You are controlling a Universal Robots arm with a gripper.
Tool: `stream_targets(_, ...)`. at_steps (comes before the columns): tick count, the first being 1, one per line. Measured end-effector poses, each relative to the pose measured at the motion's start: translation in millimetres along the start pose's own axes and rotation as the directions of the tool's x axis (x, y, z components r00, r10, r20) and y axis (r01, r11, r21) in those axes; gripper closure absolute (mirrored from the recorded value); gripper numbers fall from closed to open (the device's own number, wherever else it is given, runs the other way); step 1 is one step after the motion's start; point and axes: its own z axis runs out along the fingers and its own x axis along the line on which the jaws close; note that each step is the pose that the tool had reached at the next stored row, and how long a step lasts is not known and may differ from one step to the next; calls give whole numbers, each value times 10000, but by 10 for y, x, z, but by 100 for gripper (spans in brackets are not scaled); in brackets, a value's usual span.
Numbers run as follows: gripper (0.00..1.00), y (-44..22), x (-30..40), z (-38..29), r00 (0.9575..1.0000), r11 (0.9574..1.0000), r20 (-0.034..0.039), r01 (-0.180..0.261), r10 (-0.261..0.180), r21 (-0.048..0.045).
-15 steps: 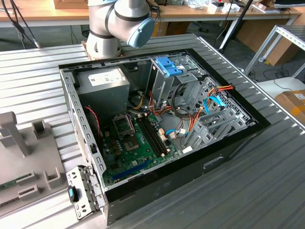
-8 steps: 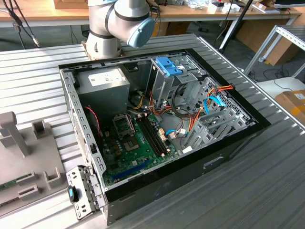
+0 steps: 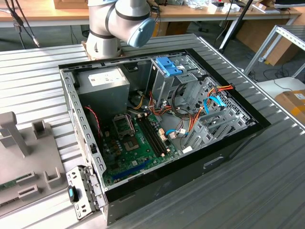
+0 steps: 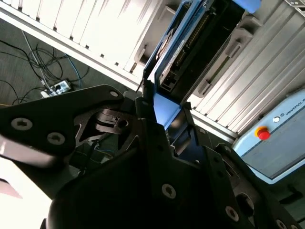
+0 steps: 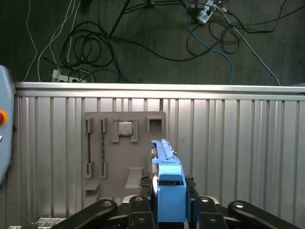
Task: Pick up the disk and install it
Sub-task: 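Pick up the disk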
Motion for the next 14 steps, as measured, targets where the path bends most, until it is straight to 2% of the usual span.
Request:
stream_targets(2,63,-193,2,0,10000,10000,1,0,0,0)
stream_targets(4,63,-297,3,-1,10000,10000,0,0,0,-1)
stream_targets(5,63,-373,4,-1,10000,10000,0,0,0,0)
stream_targets(7,63,-460,4,-2,10000,10000,0,0,0,-1)
stream_targets(8,63,-540,6,-1,10000,10000,0,0,0,0)
stream_targets(9,63,-715,7,-1,10000,10000,0,0,0,0)
stream_targets(11,63,-914,9,-1,10000,10000,1,0,0,0)
stream_targets(12,63,-1057,11,-2,10000,10000,0,-1,1,0)
stream_targets(13,63,-1133,12,-2,10000,10000,0,0,0,0)
stream_targets(14,63,-1255,13,-3,10000,10000,0,0,0,-1)
